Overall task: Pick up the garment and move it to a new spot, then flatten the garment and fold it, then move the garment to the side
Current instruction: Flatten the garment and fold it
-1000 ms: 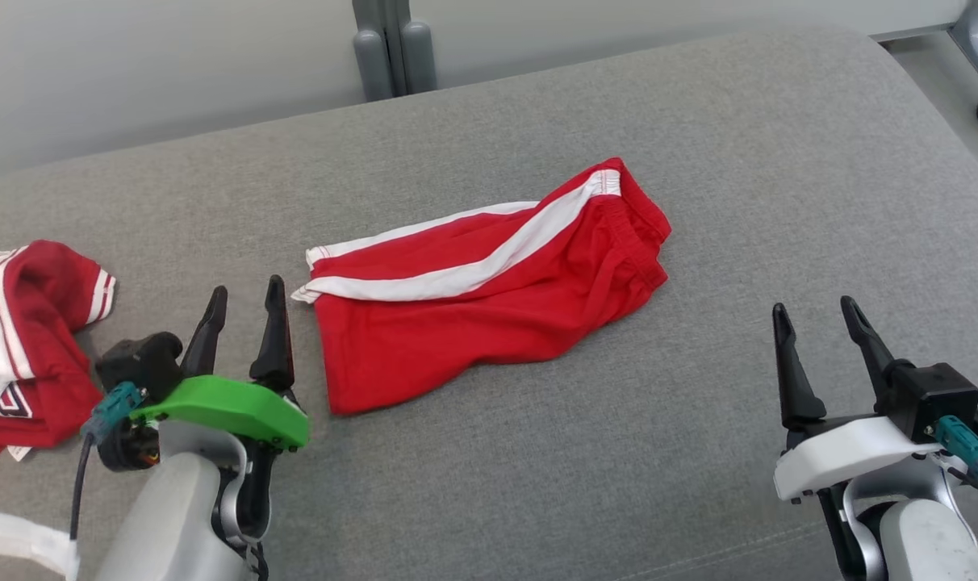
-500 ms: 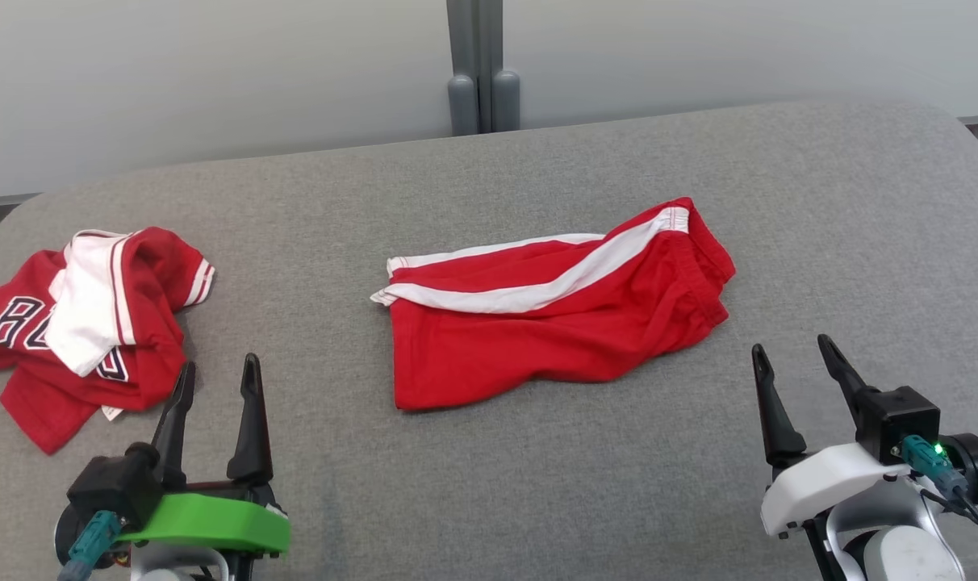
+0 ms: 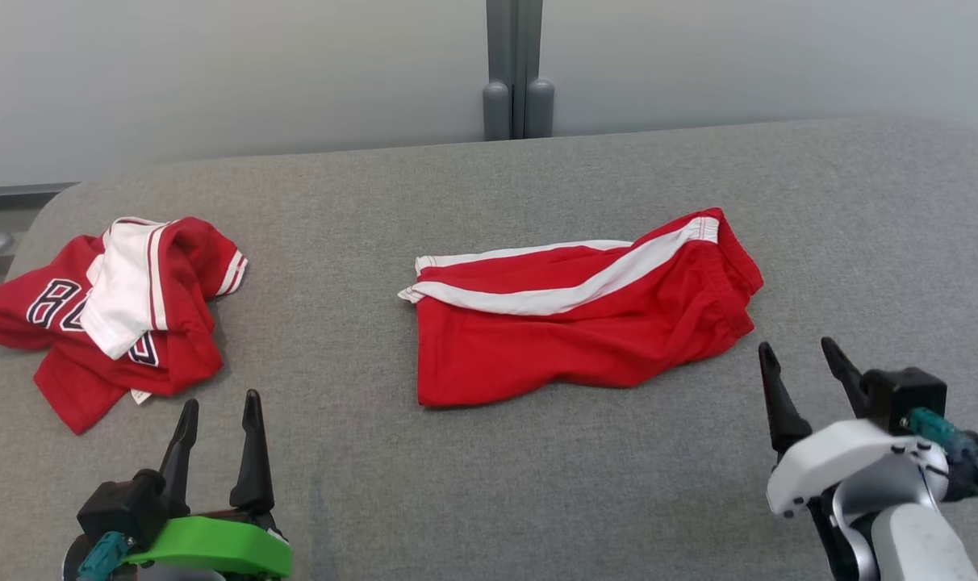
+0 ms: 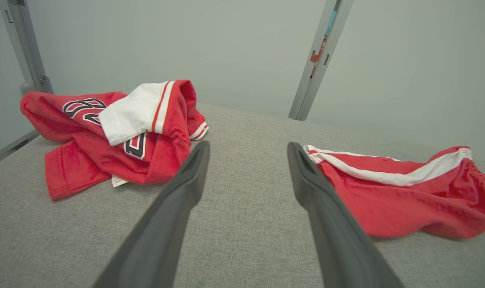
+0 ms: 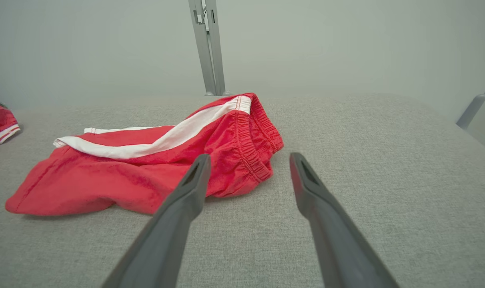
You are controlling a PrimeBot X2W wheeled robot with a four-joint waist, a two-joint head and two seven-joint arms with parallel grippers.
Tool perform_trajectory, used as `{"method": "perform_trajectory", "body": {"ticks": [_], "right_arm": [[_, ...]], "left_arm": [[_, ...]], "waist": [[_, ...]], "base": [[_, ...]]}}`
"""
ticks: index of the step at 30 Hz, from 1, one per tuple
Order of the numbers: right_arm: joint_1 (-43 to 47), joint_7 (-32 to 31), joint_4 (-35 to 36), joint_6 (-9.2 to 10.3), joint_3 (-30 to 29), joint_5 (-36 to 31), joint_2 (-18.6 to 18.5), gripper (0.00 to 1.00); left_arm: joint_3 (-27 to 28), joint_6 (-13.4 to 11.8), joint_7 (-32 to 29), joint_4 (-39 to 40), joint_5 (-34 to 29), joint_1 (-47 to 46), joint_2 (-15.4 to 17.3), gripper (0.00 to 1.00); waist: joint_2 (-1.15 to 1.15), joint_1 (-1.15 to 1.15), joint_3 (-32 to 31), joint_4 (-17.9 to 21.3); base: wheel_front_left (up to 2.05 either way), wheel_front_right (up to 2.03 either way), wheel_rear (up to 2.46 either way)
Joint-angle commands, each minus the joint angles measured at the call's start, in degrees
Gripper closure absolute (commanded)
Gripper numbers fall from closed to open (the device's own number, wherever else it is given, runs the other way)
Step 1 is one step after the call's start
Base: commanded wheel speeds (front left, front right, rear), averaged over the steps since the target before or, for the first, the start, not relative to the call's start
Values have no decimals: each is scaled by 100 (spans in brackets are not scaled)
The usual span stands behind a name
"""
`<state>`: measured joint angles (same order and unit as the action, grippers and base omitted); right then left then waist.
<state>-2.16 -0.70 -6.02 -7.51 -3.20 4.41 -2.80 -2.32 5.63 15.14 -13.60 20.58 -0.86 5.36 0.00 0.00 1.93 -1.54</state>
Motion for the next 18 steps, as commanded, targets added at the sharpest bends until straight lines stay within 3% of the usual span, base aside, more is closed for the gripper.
{"method": "perform_trajectory", "body": {"ticks": [1, 6, 11, 18], "right_arm": [[-260, -128, -54, 3, -63, 122, -21, 0], [-1204, -1083, -639, 2, -115, 202, -185, 0], [-2094, -1643, -1414, 2, -140, 369, -325, 0], [-2885, -1605, -2564, 2, -337, 302, -430, 0]], "left_arm": [[24, 40, -2, -21, -41, -113, -6, 0], [43, 83, -1, -67, -87, -204, -34, 0], [-15, 121, -1, -65, -117, -344, -61, 0], [-117, 160, -2, -104, -144, -534, -87, 0]], "waist": [[0, 0, 56, 32], [0, 0, 229, 49], [0, 0, 439, -98], [0, 0, 673, -434]], "base": [[0, 0, 0], [0, 0, 0], [0, 0, 0], [0, 0, 0]]}}
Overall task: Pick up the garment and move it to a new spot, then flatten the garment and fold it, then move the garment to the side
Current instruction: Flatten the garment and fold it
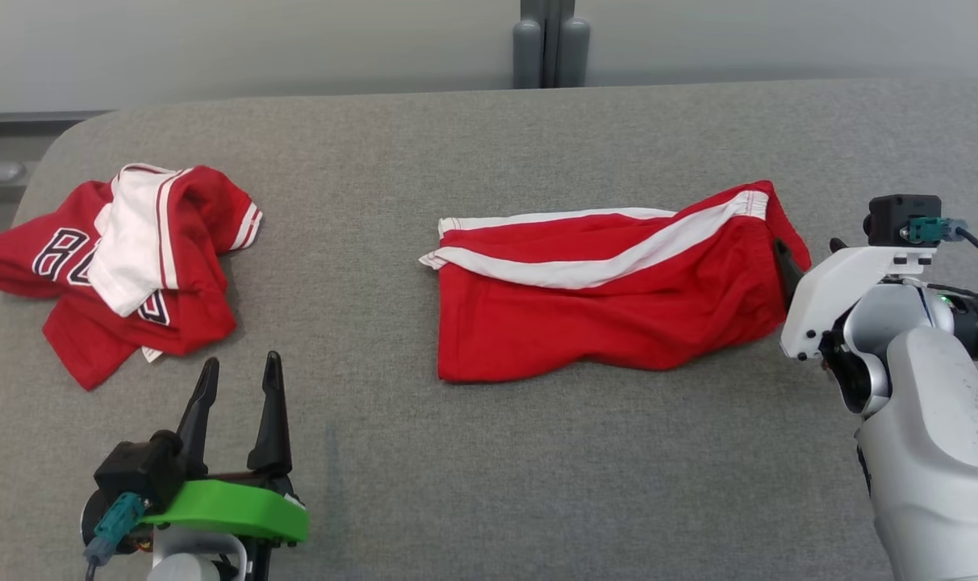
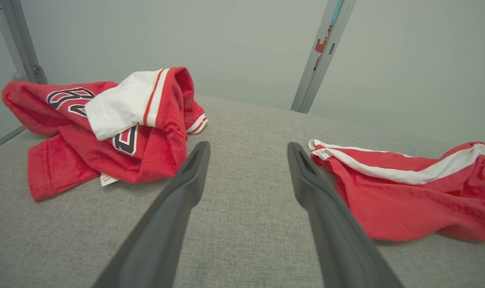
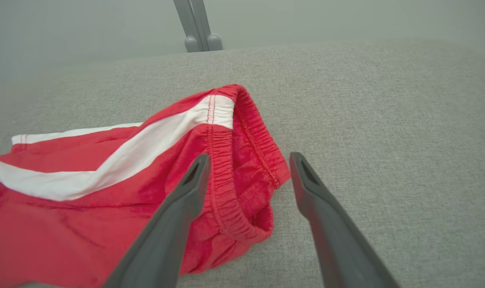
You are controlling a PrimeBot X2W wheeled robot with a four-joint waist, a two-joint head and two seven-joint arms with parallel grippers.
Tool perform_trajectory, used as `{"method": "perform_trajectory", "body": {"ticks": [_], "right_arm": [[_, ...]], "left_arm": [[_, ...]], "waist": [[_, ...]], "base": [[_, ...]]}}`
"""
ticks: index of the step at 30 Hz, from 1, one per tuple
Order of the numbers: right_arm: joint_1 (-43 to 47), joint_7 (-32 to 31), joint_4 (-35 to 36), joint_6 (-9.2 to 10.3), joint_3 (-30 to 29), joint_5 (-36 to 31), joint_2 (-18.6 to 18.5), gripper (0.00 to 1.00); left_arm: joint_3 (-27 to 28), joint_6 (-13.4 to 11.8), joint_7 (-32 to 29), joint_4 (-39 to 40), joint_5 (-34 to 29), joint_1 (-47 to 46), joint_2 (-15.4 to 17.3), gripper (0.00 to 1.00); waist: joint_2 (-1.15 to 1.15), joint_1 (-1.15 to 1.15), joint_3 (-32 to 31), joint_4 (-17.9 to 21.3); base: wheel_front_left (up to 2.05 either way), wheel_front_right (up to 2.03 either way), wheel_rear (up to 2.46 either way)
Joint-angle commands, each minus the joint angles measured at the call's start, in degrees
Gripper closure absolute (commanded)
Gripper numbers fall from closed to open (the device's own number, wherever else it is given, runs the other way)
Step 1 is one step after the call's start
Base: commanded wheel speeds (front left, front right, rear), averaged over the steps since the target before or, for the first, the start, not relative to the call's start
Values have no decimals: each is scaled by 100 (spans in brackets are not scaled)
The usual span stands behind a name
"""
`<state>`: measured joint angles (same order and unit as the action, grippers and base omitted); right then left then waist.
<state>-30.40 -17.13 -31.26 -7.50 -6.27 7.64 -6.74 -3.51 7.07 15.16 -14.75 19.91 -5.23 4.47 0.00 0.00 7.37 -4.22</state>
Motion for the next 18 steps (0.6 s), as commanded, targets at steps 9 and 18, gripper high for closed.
{"method": "perform_trajectory", "body": {"ticks": [9, 18], "right_arm": [[-389, 432, -961, 1, -285, -353, -137, 0], [-602, 722, -1491, 2, -588, -669, -164, 0]], "left_arm": [[-27, 38, -2, 96, -69, -152, -17, 0], [-47, 47, -2, 141, -58, -245, -11, 0]], "waist": [[0, 0, 283, -398], [0, 0, 432, -395]], "base": [[0, 0, 0], [0, 0, 0]]}}
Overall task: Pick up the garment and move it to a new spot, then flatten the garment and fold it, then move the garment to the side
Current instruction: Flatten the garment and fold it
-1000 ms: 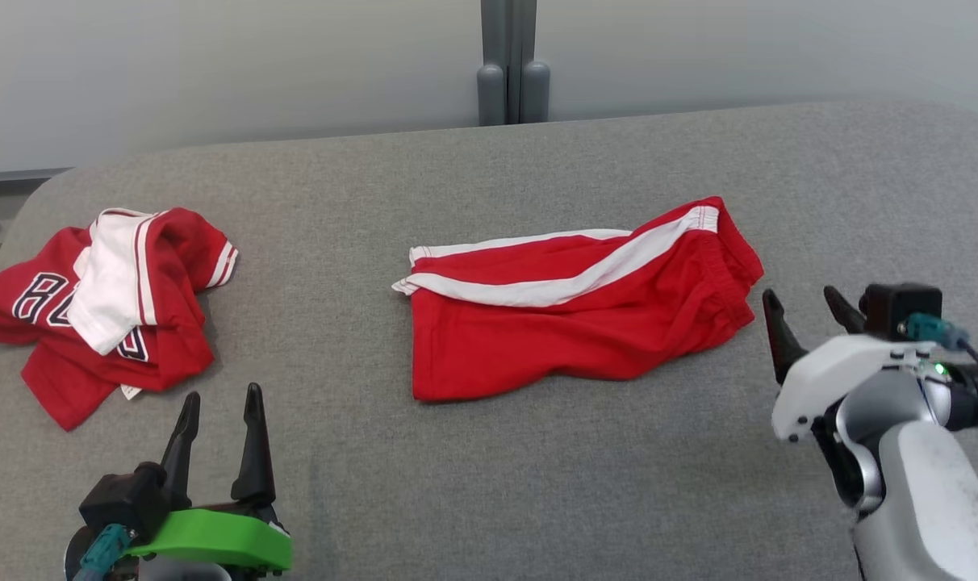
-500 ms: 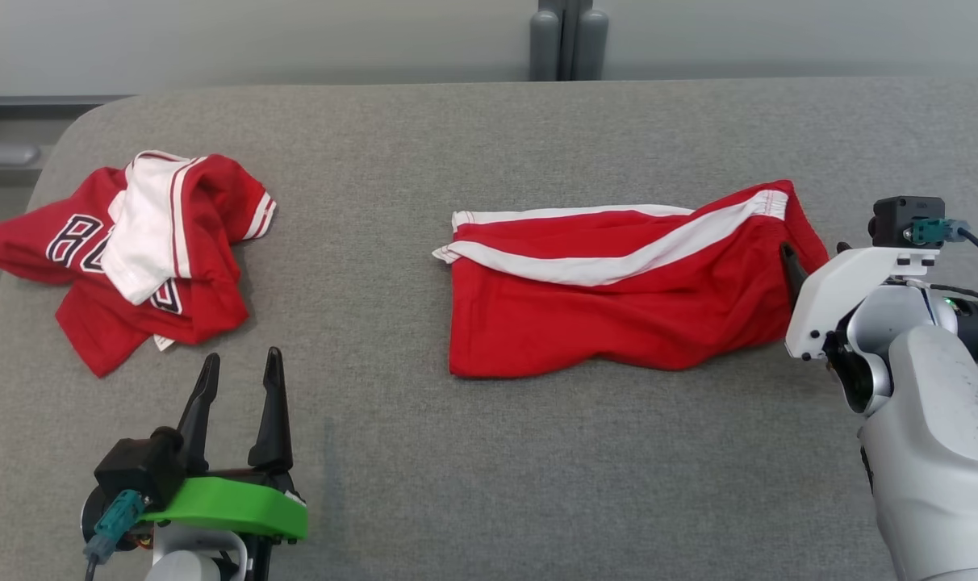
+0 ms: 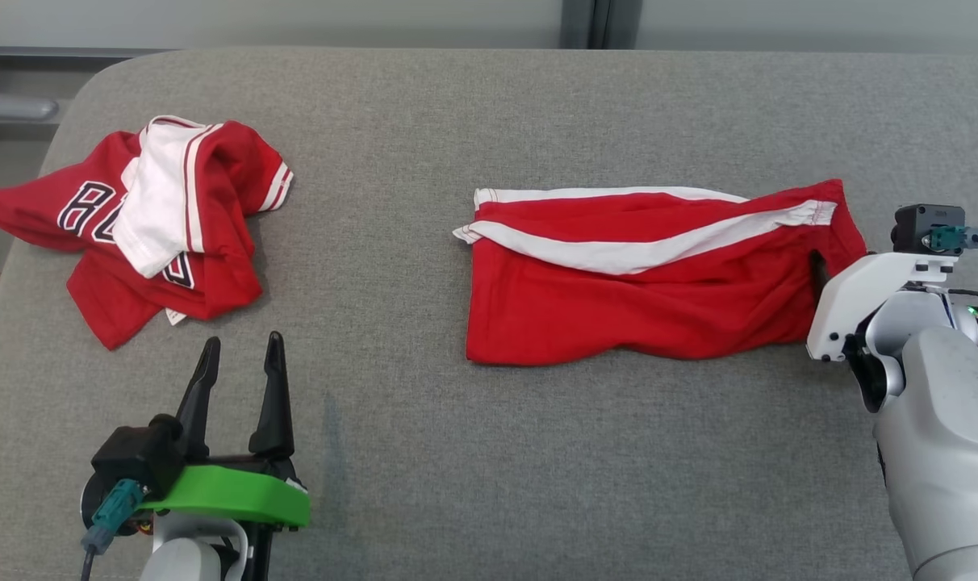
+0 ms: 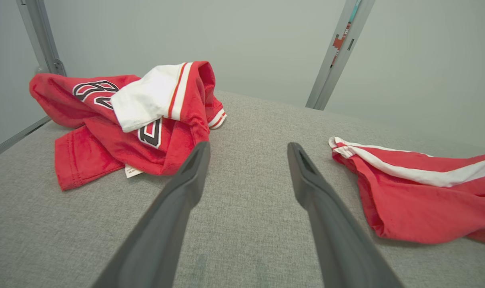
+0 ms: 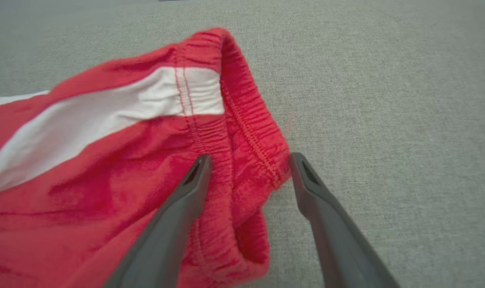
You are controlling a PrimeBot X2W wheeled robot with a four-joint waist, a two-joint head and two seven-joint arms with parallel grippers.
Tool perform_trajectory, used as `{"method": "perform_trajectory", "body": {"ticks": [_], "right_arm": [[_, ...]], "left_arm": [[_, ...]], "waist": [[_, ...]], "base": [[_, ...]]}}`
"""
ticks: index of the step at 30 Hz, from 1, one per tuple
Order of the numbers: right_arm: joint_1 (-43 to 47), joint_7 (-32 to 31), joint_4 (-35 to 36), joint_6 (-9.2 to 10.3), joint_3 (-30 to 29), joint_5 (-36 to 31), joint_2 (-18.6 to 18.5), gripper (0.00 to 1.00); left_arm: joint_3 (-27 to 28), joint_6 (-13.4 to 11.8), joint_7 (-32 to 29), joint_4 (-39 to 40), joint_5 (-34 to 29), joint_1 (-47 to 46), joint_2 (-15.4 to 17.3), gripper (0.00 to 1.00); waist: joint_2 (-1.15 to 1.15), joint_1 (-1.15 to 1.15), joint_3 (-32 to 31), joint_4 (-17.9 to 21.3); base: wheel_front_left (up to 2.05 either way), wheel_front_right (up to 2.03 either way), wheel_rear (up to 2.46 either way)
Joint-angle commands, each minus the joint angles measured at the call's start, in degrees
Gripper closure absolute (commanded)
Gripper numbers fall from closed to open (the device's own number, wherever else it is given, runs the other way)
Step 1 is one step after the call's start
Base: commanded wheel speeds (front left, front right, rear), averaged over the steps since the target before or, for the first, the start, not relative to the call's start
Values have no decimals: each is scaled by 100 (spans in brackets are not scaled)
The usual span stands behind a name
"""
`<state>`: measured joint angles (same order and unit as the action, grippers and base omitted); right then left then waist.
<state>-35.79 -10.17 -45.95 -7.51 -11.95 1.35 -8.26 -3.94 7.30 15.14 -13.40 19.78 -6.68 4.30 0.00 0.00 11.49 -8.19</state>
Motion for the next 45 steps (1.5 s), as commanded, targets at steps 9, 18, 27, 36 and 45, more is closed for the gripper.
{"method": "perform_trajectory", "body": {"ticks": [9, 18, 27, 36, 45], "right_arm": [[-246, 129, -570, 3, -447, 33, 140, 0], [-454, -251, -1272, -1, -418, 333, 303, 100], [-563, -208, -1135, 9, -726, -154, -424, 100], [-419, -767, -232, 6, -1462, -937, -1026, 100], [23, -1800, 1399, 5, -924, -928, -6, 100]], "left_arm": [[-98, 26, -1, 54, 20, -216, 110, 0], [-80, 26, -1, 85, 41, -234, 159, 0], [-86, 27, -2, 41, 21, -96, 131, 0], [-147, 27, -1, 18, 52, 46, 124, 0], [-146, 27, -1, -54, 87, 45, 144, 0]], "waist": [[0, 0, 188, -104], [0, 0, 226, -147], [0, 0, 52, -61], [0, 0, -131, 35], [0, 0, -299, 116]], "base": [[0, 0, 0], [0, 0, 0], [0, 0, 0], [0, 0, 0], [0, 0, 0]]}}
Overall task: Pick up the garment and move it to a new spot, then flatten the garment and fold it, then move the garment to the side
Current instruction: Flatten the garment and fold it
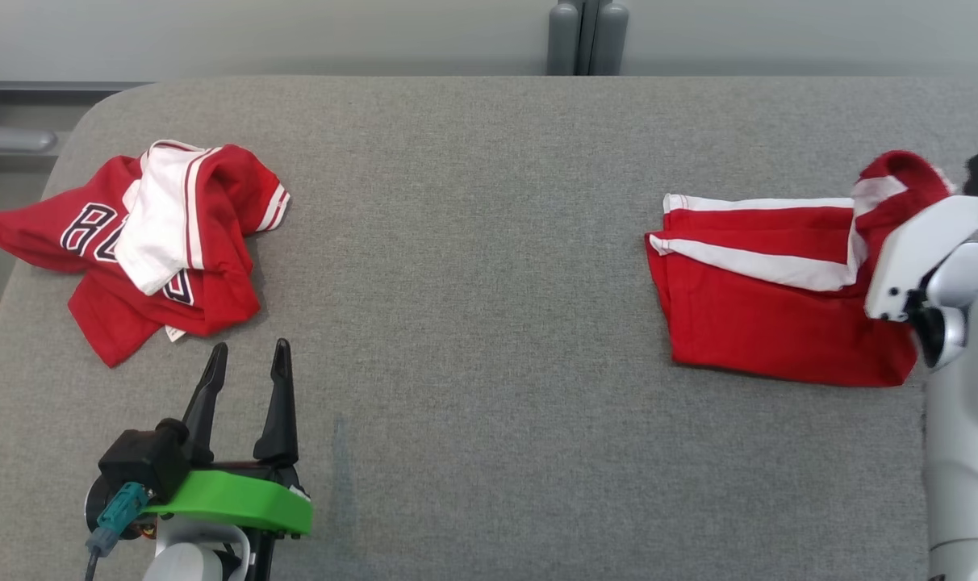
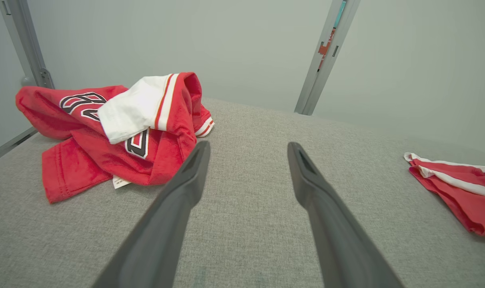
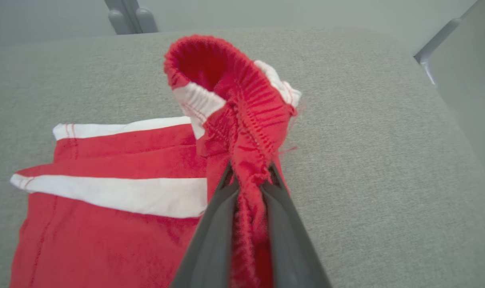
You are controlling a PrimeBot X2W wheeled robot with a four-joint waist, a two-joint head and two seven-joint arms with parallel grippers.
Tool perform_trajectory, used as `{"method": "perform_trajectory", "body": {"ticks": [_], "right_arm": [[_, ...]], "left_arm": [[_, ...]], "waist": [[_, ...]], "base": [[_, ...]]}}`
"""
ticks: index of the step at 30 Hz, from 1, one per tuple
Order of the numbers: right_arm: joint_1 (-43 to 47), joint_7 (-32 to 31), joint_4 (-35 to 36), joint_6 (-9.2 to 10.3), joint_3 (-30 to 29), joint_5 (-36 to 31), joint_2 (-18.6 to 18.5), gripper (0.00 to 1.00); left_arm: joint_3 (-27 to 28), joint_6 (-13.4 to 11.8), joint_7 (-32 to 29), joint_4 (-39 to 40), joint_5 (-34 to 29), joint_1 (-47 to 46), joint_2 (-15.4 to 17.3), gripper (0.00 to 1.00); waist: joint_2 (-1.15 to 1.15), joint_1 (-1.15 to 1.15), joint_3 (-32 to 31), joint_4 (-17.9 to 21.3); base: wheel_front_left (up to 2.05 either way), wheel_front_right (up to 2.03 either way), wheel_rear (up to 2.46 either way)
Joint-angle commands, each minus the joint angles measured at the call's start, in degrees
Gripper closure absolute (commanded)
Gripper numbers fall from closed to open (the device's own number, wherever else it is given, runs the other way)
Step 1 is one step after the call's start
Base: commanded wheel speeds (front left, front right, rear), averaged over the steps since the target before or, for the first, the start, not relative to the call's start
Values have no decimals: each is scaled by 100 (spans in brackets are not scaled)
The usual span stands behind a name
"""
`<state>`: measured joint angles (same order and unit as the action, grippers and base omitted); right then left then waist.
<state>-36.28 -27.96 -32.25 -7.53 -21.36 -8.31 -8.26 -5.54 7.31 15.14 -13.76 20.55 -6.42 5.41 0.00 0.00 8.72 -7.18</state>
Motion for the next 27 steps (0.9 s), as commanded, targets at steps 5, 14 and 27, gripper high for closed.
{"method": "perform_trajectory", "body": {"ticks": [5, 14, 27], "right_arm": [[365, -375, 625, 7, 794, 441, 375, 100], [218, -484, 181, 7, 1592, 773, 518, 100], [-146, 306, -1069, 7, 2204, 1457, 530, 0]], "left_arm": [[-14, 26, -1, -60, 21, -56, 22, 0], [-157, 25, -1, -99, 73, -129, -5, 0], [-74, 25, -1, -156, 59, -8, -93, 0]], "waist": [[0, 0, -93, 3], [0, 0, -98, -250], [0, 0, -300, -484]], "base": [[0, 0, 0], [0, 0, 0], [0, 0, 0]]}}
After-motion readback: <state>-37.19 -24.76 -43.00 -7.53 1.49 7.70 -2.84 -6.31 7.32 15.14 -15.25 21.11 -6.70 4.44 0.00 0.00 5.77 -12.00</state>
